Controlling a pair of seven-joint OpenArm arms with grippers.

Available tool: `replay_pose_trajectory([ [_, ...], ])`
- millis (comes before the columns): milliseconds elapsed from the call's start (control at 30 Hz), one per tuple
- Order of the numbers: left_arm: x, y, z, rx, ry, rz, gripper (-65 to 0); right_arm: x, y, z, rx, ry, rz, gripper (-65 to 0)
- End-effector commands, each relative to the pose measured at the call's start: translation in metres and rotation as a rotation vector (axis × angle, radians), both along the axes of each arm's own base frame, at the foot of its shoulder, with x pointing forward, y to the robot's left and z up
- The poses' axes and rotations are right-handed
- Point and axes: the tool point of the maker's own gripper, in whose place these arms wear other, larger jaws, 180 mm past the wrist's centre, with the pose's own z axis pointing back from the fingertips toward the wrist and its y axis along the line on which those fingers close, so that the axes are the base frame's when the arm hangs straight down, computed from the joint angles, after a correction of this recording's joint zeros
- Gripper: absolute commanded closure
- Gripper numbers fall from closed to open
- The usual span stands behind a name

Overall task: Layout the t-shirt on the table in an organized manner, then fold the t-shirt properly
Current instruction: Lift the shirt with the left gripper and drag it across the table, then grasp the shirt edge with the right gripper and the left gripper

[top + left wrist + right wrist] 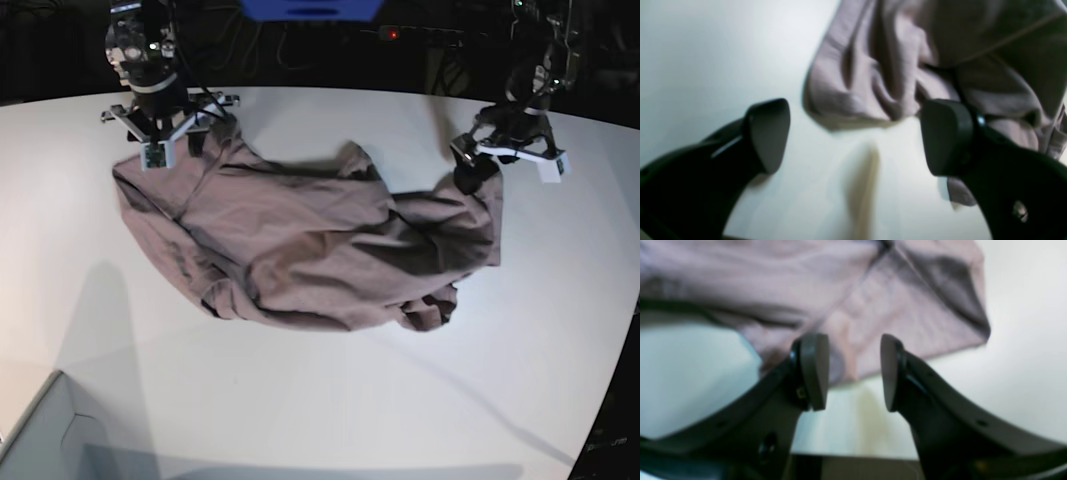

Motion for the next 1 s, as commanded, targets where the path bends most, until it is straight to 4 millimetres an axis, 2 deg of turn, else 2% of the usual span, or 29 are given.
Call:
replay_pose_trajectory([
  [0, 0.002, -0.009, 0.001, -0.012, 0.004, -0.032, -59.4, 0.004, 0.000, 0.006, 0.001, -0.029, 0.005, -25.9],
  [33, 0.002, -0.013, 0.001, -0.017, 0.006, -0.043, -58.0, 0.003, 0.001, 0.004, 0.002, -0.024, 0.004, -25.9],
  [100, 0.002, -0.018, 0.000, -0.022, 0.008, -0.052, -50.0, 0.001, 0.002, 0.003, 0.005, -0.018, 0.006, -26.0],
  [367, 0.012, -0.015, 0.005, -0.021, -0.016, -0.046, 0.0, -0.006, 0.044, -0.003, 0.048, 0.005, 0.125, -26.0],
  [567, 0.012, -0.007, 0.021, 0.001, -0.051, -0.055, 0.0, -0.006, 0.044, -0.018, 0.042, 0.038, 0.129, -26.0],
  [733, 0.006, 0.014, 0.040, 0.025, -0.087, -0.003, 0.0, -0.009, 0.042, -0.025, 0.037, 0.058, 0.127, -28.0],
  [867, 0.003, 0.029, 0.038, 0.042, -0.078, 0.031, -0.2, -0.010, 0.042, -0.025, 0.037, 0.060, 0.127, -30.1],
  [967, -0.002, 0.034, 0.030, 0.047, -0.052, 0.045, -5.8, -0.010, 0.042, -0.026, 0.037, 0.061, 0.127, -30.2],
])
